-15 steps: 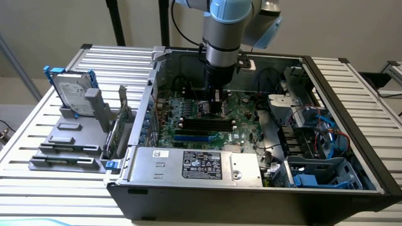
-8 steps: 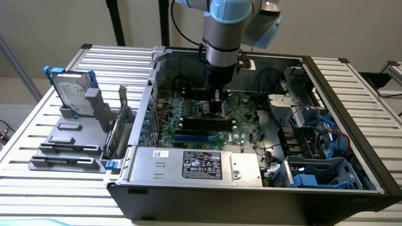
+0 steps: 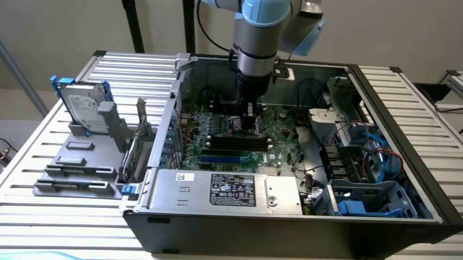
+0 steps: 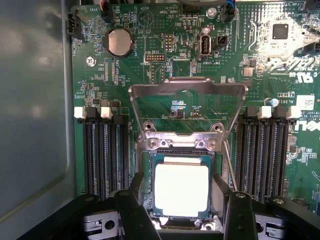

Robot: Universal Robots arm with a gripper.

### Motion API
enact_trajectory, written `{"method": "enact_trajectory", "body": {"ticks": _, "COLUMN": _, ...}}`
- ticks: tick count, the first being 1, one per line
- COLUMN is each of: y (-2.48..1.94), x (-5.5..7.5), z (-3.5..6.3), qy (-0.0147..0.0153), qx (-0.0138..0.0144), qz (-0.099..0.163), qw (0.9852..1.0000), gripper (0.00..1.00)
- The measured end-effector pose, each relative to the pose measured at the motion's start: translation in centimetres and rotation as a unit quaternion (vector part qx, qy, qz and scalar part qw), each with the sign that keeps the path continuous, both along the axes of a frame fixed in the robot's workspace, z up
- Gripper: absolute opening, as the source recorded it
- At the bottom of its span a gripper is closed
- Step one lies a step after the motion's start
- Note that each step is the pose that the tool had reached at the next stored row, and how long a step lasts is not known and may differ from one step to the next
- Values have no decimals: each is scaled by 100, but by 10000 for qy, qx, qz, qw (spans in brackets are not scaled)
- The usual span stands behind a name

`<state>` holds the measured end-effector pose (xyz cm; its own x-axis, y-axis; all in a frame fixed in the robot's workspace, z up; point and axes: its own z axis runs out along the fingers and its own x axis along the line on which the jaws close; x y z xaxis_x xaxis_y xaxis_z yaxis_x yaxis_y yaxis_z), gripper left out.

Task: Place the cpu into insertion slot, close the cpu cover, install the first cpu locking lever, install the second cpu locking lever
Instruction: 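Place the cpu into insertion slot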

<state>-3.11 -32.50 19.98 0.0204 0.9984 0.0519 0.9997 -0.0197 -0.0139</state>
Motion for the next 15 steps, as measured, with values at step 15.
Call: {"method": "enact_trajectory", "body": {"ticks": 15, "y": -5, "x": 0, "z": 3, "qy": 0, "qx": -31, "qz": 1, "qw": 10000, "gripper": 62}}
